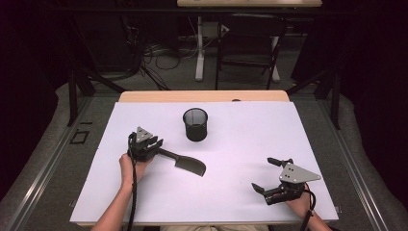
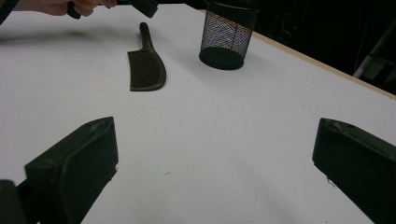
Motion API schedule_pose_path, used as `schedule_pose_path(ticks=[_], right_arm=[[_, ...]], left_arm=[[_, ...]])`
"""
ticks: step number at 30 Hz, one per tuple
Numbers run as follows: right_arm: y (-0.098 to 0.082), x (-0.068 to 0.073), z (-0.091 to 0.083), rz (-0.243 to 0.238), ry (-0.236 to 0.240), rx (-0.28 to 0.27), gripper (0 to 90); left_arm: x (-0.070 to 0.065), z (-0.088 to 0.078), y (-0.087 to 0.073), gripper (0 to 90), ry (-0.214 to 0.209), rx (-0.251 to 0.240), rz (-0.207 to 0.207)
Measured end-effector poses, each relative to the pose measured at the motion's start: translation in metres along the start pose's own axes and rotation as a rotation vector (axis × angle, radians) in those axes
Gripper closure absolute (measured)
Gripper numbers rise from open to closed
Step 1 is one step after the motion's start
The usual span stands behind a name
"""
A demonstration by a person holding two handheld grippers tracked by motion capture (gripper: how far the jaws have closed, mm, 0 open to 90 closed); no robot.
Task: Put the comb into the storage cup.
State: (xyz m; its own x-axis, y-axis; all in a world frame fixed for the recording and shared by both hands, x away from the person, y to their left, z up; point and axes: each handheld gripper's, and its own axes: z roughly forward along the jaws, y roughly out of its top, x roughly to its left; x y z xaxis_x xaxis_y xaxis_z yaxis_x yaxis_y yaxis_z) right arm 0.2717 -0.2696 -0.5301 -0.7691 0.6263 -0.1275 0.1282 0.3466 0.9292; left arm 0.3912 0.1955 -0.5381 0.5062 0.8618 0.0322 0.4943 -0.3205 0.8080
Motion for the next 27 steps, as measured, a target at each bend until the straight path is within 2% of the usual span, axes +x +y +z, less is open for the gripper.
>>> schedule_pose_path(ticks=[2,3,5,8,19,27], right_arm=[[0.0,0.0,0.0,0.002,0.0,0.0,0.0],[0.0,0.0,0.0,0.003,0.001,0.002,0.0],[0.0,0.0,0.0,0.003,-0.001,0.0,0.0],[0.0,0.0,0.0,0.002,-0.001,-0.003,0.0],[0.0,0.0,-0.002,-0.001,-0.005,0.002,0.0],[-0.001,0.0,-0.001,0.0,-0.006,0.008,0.1]], left_arm=[[0.001,0.001,-0.001,88.2,0.013,0.015,-0.007],[0.002,0.002,-0.001,90.0,0.027,0.032,-0.01],[0.003,0.003,-0.002,90.0,0.032,0.046,-0.015],[0.004,0.003,-0.002,90.0,0.031,0.041,-0.021],[0.006,0.021,-0.006,90.0,0.065,0.096,0.004],[0.006,0.02,-0.007,90.0,0.064,0.121,0.001]])
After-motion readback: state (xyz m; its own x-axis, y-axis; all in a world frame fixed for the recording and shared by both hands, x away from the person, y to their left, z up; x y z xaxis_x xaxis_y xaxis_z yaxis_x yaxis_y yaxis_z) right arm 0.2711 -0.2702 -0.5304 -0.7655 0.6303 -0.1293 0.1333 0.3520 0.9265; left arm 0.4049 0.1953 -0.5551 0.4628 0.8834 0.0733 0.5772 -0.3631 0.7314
